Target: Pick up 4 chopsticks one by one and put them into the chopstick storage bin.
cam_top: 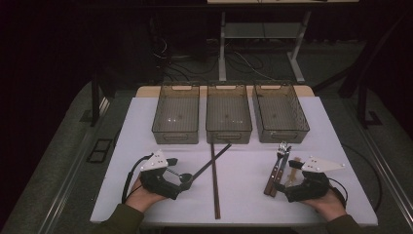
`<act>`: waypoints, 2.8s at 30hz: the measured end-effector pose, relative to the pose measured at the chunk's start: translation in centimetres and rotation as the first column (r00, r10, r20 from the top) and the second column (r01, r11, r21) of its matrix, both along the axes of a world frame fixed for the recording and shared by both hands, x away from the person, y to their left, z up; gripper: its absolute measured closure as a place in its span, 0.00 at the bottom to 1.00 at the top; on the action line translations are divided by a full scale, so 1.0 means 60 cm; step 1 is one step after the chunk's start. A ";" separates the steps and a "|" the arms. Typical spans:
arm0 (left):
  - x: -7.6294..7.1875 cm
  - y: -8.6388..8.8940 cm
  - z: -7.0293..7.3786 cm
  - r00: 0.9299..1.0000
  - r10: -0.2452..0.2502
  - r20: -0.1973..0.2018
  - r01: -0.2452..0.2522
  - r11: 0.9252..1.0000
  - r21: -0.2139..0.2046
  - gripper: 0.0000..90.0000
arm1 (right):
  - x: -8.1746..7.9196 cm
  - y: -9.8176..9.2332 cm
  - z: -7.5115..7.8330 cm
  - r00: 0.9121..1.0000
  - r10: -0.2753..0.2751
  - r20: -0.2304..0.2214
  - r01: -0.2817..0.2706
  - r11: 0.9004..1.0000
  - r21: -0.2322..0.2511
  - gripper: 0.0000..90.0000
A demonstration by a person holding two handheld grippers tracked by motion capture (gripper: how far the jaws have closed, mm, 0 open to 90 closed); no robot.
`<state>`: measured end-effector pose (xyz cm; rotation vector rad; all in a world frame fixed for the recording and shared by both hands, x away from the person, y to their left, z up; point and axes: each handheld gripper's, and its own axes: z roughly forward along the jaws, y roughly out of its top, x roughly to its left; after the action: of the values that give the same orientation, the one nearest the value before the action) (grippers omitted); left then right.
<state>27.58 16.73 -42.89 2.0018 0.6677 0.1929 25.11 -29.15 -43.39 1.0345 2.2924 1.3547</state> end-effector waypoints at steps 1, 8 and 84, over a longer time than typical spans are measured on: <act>0.000 0.000 0.000 1.000 0.001 -0.001 -0.001 1.000 0.004 0.02 | 0.000 0.000 0.000 1.000 0.000 0.000 0.000 1.000 0.002 0.01; 0.005 -0.008 0.003 1.000 0.008 -0.014 -0.008 1.000 0.022 0.11 | 0.002 -0.002 0.000 1.000 -0.008 -0.006 0.008 1.000 0.011 0.01; -0.034 -0.185 -0.027 0.945 -0.274 -0.180 0.307 0.932 0.193 1.00 | 0.003 -0.001 0.002 1.000 -0.022 -0.005 0.022 1.000 0.004 0.01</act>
<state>25.54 5.62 -44.54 2.3182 0.4471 -0.0671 25.30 -29.24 -43.25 1.0620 2.2760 1.3507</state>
